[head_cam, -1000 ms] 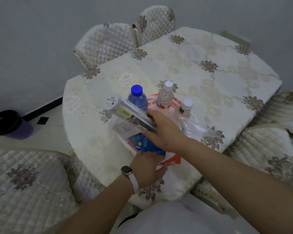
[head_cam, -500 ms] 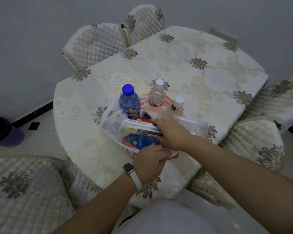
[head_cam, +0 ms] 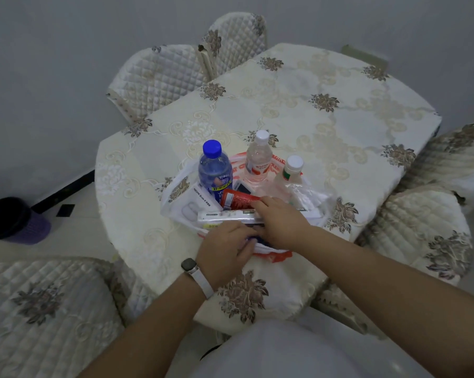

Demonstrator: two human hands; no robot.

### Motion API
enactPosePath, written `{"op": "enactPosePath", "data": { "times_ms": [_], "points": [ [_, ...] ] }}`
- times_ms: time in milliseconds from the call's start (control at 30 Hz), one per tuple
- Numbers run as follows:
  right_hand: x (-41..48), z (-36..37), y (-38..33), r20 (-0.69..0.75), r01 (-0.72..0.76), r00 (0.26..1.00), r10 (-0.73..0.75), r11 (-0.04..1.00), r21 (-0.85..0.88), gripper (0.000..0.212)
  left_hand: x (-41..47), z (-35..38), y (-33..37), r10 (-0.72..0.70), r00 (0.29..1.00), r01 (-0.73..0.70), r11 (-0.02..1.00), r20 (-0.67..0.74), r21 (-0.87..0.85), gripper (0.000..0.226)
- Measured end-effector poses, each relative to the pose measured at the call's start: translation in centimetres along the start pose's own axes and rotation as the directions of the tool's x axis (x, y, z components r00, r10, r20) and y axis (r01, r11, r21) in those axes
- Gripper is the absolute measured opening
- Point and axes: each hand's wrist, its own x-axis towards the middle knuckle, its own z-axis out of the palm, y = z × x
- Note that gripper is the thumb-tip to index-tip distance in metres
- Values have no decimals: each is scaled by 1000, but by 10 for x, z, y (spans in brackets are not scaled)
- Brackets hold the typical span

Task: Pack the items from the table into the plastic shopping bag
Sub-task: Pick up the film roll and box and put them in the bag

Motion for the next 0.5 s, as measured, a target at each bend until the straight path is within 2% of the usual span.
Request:
{"op": "enactPosePath", "data": {
  "times_ms": [133,233,267,300,367,433,500],
  "points": [
    [-30,-22,12,-252,-13,967,31,997,74,28,9,-34,-34,-121,974,146,982,-194,120,24],
    [-52,-30,31,-502,-142,840,205,977,160,22,17,-56,-68,-171,930,244,949,-327,198,31],
    [-57,-32,38,-526,-222,791,313,947,231,22,20,-62,-78,-198,914,287,932,-354,220,35],
    [-60,-30,48,-508,-304,744,434,897,321,23,22,-65,-87,-231,901,332,911,-367,244,39],
    [-65,-25,68,-379,-460,666,642,754,468,29,25,-69,-99,-319,886,418,863,-337,282,45],
    [-66,-20,82,-204,-577,605,770,600,554,34,27,-69,-102,-433,860,499,824,-271,268,44],
    [-66,-14,88,-31,-639,544,839,437,633,33,29,-67,-100,-504,838,543,806,-207,236,37]
  ]
}}
